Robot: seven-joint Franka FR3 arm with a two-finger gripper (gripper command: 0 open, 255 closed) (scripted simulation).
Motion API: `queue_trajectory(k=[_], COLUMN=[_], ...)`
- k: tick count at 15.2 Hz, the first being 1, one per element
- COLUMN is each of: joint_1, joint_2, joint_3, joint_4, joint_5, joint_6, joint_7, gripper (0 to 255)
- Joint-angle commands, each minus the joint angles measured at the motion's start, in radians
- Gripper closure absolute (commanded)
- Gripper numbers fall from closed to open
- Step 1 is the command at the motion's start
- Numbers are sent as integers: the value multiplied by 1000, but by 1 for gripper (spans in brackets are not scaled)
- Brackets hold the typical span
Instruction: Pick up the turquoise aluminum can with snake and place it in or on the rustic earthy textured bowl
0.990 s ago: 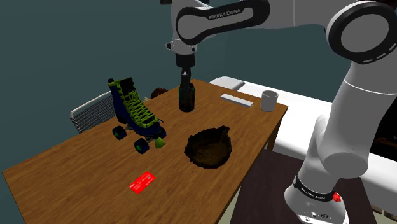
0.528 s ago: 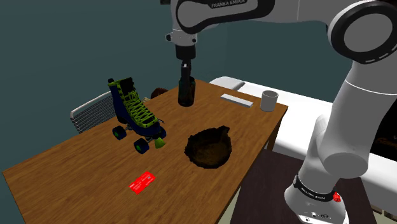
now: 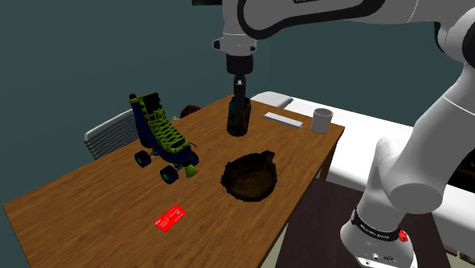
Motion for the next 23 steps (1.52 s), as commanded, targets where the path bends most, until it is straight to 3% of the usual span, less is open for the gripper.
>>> queue_trajectory(k=[1,6,23], joint_1=[10,39,40], joint_2=[-76,-251,-262], joint_3=[18,72,77], joint_4=[-54,-171,-409], joint_5=[4,31,35], joint_6=[-21,-79,148], joint_7=[28,102,101], gripper=[255,255,255])
